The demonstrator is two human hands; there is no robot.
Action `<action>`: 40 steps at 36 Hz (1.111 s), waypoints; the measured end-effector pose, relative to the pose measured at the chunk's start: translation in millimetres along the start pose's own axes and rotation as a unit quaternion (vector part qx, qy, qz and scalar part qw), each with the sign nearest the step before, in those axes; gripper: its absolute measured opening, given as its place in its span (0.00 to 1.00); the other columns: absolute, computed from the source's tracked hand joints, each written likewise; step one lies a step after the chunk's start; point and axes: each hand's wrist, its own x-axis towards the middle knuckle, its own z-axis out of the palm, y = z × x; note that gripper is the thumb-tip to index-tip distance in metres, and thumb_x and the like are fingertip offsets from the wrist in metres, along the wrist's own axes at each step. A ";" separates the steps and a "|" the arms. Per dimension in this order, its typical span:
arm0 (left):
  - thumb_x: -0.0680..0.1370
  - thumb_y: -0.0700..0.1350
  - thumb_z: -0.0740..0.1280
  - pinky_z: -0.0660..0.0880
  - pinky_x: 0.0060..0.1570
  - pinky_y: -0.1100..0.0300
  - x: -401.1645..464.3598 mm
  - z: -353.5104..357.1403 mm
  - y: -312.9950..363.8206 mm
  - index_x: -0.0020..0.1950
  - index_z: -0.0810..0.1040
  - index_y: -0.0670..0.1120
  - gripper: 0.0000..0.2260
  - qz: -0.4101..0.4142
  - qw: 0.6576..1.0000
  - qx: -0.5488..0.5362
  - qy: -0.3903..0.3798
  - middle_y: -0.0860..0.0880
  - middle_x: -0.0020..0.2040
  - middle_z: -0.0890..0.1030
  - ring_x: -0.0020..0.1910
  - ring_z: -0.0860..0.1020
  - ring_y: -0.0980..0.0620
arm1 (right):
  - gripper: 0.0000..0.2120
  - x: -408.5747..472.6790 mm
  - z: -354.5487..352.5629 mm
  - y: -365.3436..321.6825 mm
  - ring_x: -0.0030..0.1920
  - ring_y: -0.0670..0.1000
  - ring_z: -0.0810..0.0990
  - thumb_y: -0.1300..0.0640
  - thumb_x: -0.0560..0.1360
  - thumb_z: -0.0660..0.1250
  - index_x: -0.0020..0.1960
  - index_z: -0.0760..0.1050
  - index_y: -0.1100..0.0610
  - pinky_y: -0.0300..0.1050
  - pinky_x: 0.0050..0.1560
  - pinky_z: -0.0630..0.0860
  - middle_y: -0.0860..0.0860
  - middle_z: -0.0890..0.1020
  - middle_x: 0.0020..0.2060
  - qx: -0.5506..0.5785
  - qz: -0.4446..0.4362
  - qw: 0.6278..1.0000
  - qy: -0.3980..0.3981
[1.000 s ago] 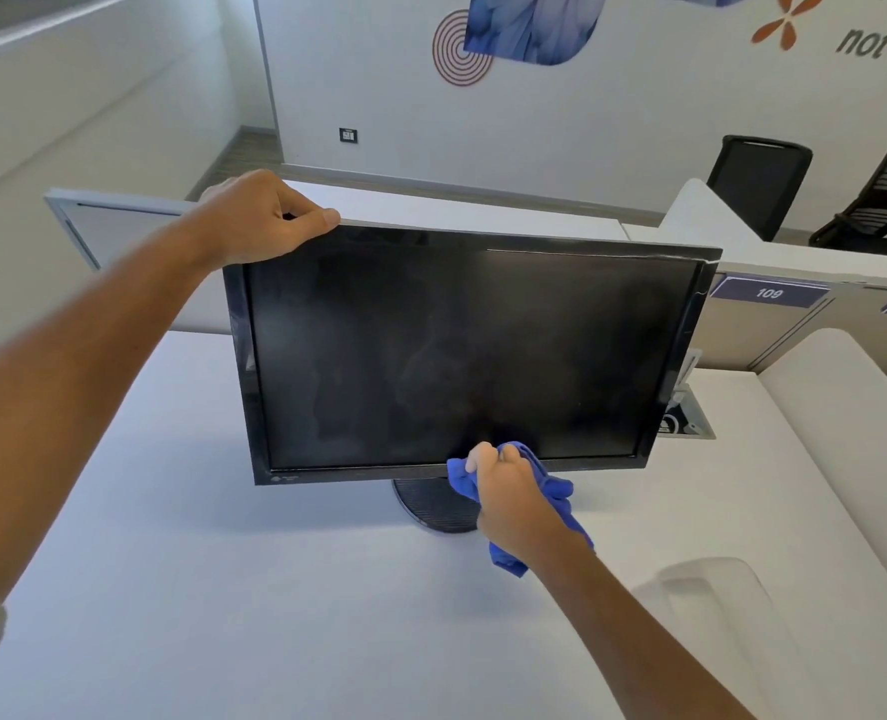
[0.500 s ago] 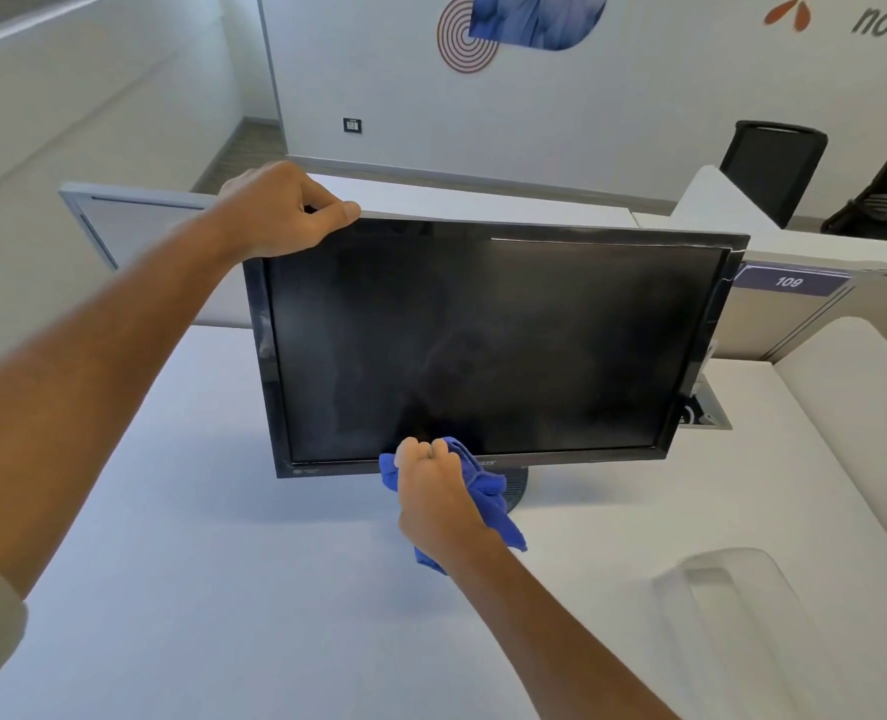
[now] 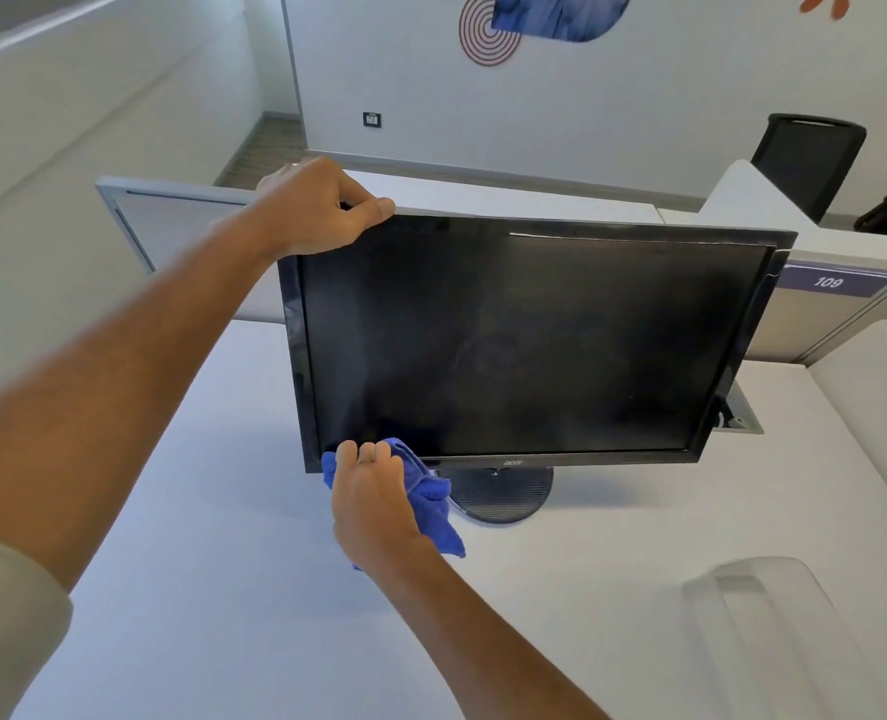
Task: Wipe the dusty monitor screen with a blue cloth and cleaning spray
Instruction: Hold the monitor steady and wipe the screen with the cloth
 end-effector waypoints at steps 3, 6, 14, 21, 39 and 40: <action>0.86 0.60 0.66 0.69 0.50 0.49 -0.8 0.8 -0.9 0.32 0.80 0.55 0.24 -0.004 1.000 0.003 -0.002 0.46 0.29 0.71 0.34 0.68 0.44 | 0.26 2.1 0.5 -15.4 0.40 0.49 0.70 0.51 0.63 0.80 0.53 0.70 0.53 0.43 0.37 0.66 0.48 0.72 0.40 0.020 0.008 1.000 -0.002; 0.86 0.61 0.66 0.69 0.50 0.50 -0.9 1.1 -2.5 0.31 0.78 0.55 0.25 -0.006 1.000 0.009 -0.001 0.46 0.30 0.72 0.34 0.69 0.45 | 0.23 8.2 3.7 -23.8 0.41 0.50 0.67 0.52 0.69 0.77 0.56 0.68 0.54 0.46 0.40 0.64 0.49 0.67 0.44 0.043 0.010 0.999 0.003; 0.86 0.61 0.66 0.63 0.38 0.59 1.2 3.4 -7.6 0.32 0.75 0.42 0.30 0.003 1.000 0.024 0.020 0.50 0.28 0.63 0.31 0.63 0.48 | 0.27 5.7 13.9 -30.4 0.52 0.50 0.77 0.62 0.79 0.67 0.75 0.64 0.48 0.38 0.46 0.73 0.47 0.72 0.55 0.451 0.147 0.880 0.018; 0.86 0.63 0.65 0.66 0.42 0.56 4.5 6.3 -11.3 0.39 0.84 0.39 0.30 0.011 0.999 0.028 0.017 0.42 0.30 0.69 0.32 0.66 0.48 | 0.19 -13.7 0.6 -34.6 0.68 0.32 0.74 0.60 0.86 0.60 0.75 0.68 0.47 0.24 0.67 0.68 0.38 0.76 0.69 0.670 0.148 0.718 0.117; 0.87 0.60 0.66 0.64 0.41 0.58 3.9 3.8 -9.2 0.30 0.74 0.46 0.28 0.005 1.000 0.016 0.004 0.49 0.29 0.64 0.31 0.63 0.49 | 0.27 0.2 -12.2 -44.4 0.51 0.53 0.74 0.60 0.74 0.75 0.67 0.65 0.55 0.46 0.50 0.69 0.51 0.68 0.50 0.294 0.147 0.944 0.009; 0.87 0.60 0.66 0.63 0.40 0.58 3.3 3.4 -8.9 0.29 0.71 0.48 0.29 0.008 1.000 0.016 0.004 0.49 0.29 0.63 0.31 0.62 0.49 | 0.27 -0.3 -9.5 -45.4 0.50 0.52 0.72 0.60 0.74 0.76 0.66 0.65 0.55 0.46 0.49 0.66 0.50 0.65 0.49 0.281 0.144 0.949 0.005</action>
